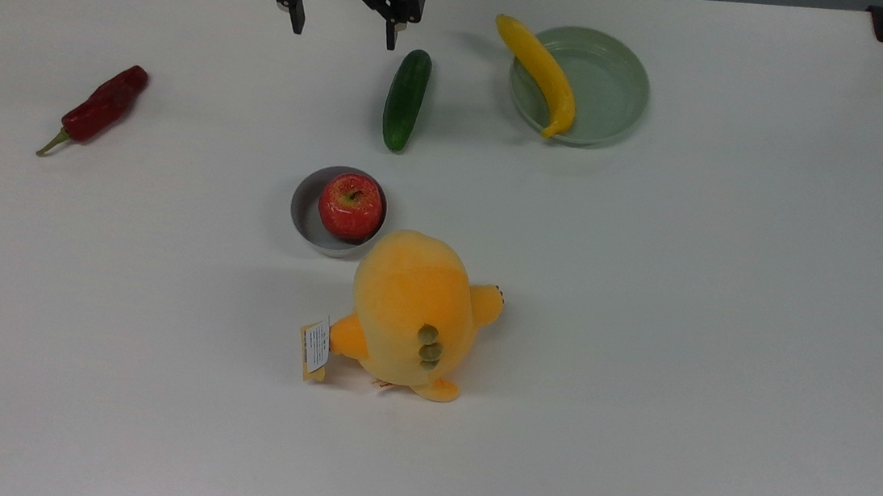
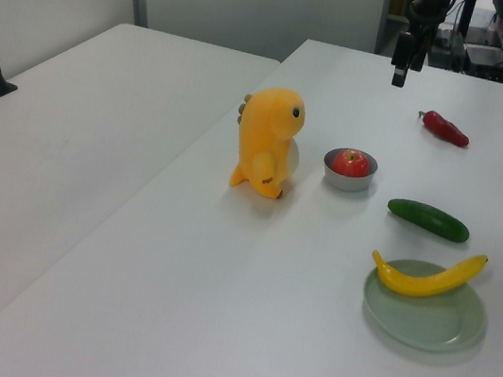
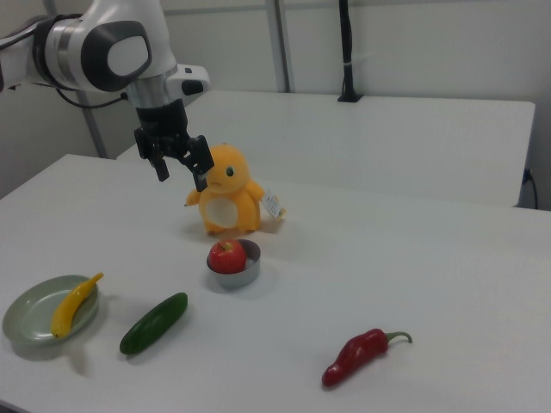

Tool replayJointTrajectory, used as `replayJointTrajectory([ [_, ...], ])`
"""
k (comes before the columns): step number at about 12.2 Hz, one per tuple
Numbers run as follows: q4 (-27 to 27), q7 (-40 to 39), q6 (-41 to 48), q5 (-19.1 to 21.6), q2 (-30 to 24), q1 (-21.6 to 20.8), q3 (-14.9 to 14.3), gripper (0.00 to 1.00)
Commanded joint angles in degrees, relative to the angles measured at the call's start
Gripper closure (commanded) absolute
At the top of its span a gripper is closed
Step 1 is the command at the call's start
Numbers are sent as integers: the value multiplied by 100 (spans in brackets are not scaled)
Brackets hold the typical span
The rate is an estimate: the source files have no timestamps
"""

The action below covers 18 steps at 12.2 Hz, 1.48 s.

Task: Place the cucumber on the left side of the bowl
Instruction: 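Move the gripper toward the green cucumber and open it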

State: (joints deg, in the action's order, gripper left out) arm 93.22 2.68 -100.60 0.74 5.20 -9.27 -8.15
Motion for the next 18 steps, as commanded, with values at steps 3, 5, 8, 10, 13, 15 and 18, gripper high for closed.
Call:
replayJointTrajectory([
  [3, 417, 66, -461, -162, -450, -66, -29, 0],
  [5, 426, 66, -469, -162, -450, -66, -29, 0],
  [8, 679, 40, -609, -162, -520, -101, -29, 0],
  [10, 1004, 31, -925, -162, -538, -119, 6, 0],
  [13, 1251, 48, -1050, -162, -538, -110, 111, 0],
  [15, 1714, 14, -979, -162, -695, -67, 242, 0],
  [18, 2367, 22, -971, -162, -845, -40, 419, 0],
])
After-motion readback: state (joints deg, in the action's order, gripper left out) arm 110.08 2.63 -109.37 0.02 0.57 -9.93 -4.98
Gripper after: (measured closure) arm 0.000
